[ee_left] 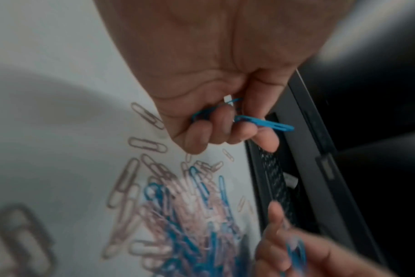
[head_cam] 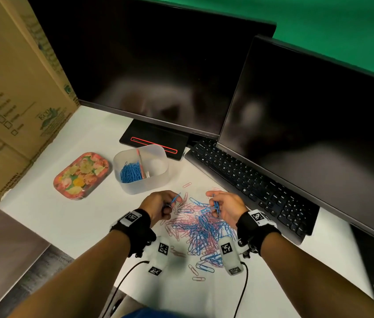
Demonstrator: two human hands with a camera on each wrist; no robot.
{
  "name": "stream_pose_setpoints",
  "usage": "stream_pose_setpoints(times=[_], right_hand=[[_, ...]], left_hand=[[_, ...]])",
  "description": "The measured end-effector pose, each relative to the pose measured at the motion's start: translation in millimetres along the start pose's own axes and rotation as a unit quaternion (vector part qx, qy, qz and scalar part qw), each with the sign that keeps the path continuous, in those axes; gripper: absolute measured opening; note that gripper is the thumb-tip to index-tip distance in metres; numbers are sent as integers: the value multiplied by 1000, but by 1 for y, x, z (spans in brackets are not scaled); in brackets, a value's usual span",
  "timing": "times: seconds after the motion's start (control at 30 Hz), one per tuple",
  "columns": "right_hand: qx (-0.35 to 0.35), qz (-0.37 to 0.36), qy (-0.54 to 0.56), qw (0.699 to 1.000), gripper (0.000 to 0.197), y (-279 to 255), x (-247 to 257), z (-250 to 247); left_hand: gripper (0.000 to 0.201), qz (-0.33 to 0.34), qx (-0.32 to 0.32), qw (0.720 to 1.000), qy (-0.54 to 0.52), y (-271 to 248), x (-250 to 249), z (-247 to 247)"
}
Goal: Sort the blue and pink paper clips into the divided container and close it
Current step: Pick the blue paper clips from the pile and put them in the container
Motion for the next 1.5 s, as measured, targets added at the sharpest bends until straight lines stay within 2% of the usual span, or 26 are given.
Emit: stream_pose_setpoints(times=[0.13, 0.23, 0.3, 0.4, 0.53, 0.67, 0.7, 0.77, 0.8, 0.83, 0.9, 0.93, 1.0, 1.07, 1.13, 1.2, 1.27, 1.33, 1.5], right_hand=[[-2, 37, 100, 994, 22, -8, -7, -3], [-8, 60, 157, 986, 18, -10, -13, -4], [-29, 78, 147, 986, 14, -12, -18, -11], [-79, 91, 39, 992, 16, -15, -25, -35], [-121, 102, -35, 987, 21, -20, -26, -60], [-165, 118, -66, 977, 15, -28, -24, -83], [-175, 116, -84, 974, 14, -28, -23, -88], [-186, 101, -146, 966, 13, -29, -17, -93], [-185, 85, -209, 956, 14, -28, -12, -93], [-181, 69, -301, 934, 16, -28, -6, -91], [-183, 40, -476, 859, 22, -31, 5, -83], [-185, 31, -520, 833, 24, -33, 7, -78], [-182, 32, -544, 818, 24, -36, 3, -71], [-180, 39, -555, 811, 23, -36, -1, -67], [-183, 46, -563, 804, 21, -32, -1, -65], [-188, 51, -567, 800, 18, -30, 0, -62], [-178, 50, -575, 797, 6, -30, 1, -58], [-160, 47, -586, 793, 2, -31, -1, -53], [-130, 25, -594, 793, 26, -36, -4, -52]], left_hand=[[17, -34, 49, 993, -99, -4, 4, 16], [31, -58, 30, 994, -93, 1, 10, 20], [33, -52, -3, 998, -32, 5, 9, 17], [28, -10, -22, 993, 114, 9, -1, 19], [46, -2, -33, 985, 171, 18, -8, 31], [28, 30, -59, 958, 280, 25, -25, 38], [29, 42, -63, 951, 300, 27, -28, 41], [22, 88, -64, 920, 377, 27, -38, 47], [17, 110, -57, 890, 439, 27, -41, 53], [14, 125, -48, 853, 505, 28, -41, 57], [22, 132, -23, 778, 614, 31, -36, 66], [26, 132, -16, 750, 648, 32, -33, 67], [27, 132, -8, 711, 691, 32, -30, 70], [25, 131, -11, 692, 710, 31, -28, 71], [25, 125, -14, 688, 715, 31, -26, 71], [26, 115, -20, 696, 708, 31, -25, 68], [25, 115, -24, 712, 693, 30, -25, 66], [18, 120, -22, 735, 667, 29, -26, 64], [8, 126, -37, 802, 583, 22, -33, 50]])
Point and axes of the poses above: each hand's wrist, its own y-axis towards the middle knuckle, its own z-axis out of the palm, x = y × z, the point moved 10 cm from there along y, towards the middle knuckle, and after that the axes turned 1 degree about -y, right-handed, at the moved point
